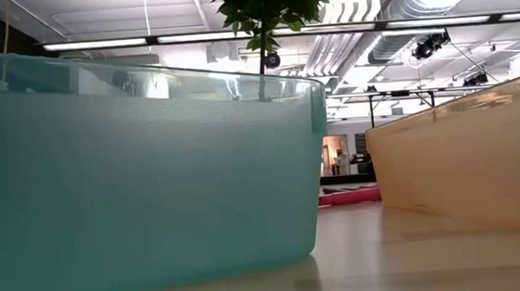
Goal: Sort pens & pencils
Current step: Put the top right pink pen into the green bin
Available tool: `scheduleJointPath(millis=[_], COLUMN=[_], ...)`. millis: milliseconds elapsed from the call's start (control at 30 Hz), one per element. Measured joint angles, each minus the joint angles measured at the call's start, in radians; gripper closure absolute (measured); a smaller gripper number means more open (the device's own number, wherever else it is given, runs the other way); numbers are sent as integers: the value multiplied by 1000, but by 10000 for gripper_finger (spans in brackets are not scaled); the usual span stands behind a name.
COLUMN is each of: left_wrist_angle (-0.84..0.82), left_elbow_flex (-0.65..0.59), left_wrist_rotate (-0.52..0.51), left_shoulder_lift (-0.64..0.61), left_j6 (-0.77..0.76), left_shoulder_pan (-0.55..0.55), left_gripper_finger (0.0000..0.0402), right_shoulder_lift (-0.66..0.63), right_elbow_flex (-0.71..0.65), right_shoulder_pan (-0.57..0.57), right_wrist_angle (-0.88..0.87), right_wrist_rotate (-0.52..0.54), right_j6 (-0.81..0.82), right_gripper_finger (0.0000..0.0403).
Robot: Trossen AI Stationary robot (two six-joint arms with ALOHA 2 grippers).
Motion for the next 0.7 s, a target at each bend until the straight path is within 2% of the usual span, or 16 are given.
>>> scheduleJointPath(millis=[200, 400, 533, 700], left_wrist_angle=[0, 9, 99, 332], left_elbow_flex=[0, 0, 0, 0], left_wrist_rotate=[0, 0, -27, -163], left_shoulder_lift=[0, 0, 0, 0], left_j6=[157, 313, 341, 418], left_shoulder_pan=[0, 0, 0, 0], left_gripper_finger=[268, 268, 268, 268], right_shoulder_lift=[123, 193, 211, 227], right_elbow_flex=[114, 149, 148, 148], right_shoulder_pan=[-1, -17, -21, -20], right_wrist_angle=[-160, -193, -201, -255], right_wrist_rotate=[56, 43, 32, 10], right_j6=[105, 188, 242, 307], right_gripper_finger=[307, 307, 307, 307])
